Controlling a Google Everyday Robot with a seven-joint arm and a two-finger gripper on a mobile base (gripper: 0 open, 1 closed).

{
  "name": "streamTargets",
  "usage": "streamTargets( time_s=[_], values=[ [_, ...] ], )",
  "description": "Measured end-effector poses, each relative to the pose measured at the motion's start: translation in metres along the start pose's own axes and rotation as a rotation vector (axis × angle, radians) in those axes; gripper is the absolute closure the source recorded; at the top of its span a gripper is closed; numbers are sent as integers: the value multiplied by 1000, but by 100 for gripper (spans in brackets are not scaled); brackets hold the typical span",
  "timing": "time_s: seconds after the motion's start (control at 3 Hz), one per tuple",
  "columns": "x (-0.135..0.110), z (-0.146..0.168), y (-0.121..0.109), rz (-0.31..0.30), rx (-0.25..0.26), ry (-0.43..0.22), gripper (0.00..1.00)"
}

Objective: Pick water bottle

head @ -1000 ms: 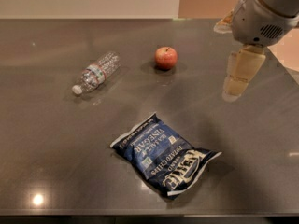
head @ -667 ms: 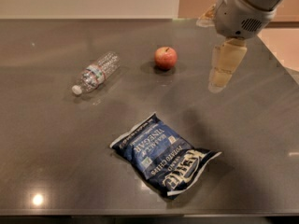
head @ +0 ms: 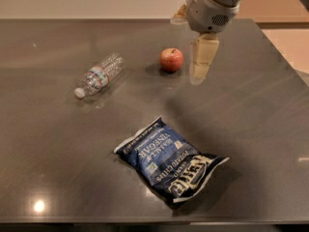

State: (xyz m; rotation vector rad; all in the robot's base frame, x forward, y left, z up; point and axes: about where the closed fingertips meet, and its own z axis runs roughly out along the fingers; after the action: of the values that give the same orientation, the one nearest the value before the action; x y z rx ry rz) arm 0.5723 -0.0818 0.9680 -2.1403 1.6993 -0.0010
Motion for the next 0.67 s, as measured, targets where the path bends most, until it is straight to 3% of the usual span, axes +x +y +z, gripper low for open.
streamTargets(
  time_s=[0.67],
  values=[
    [-35, 75, -48, -117, -119, 31, 0]
  ],
)
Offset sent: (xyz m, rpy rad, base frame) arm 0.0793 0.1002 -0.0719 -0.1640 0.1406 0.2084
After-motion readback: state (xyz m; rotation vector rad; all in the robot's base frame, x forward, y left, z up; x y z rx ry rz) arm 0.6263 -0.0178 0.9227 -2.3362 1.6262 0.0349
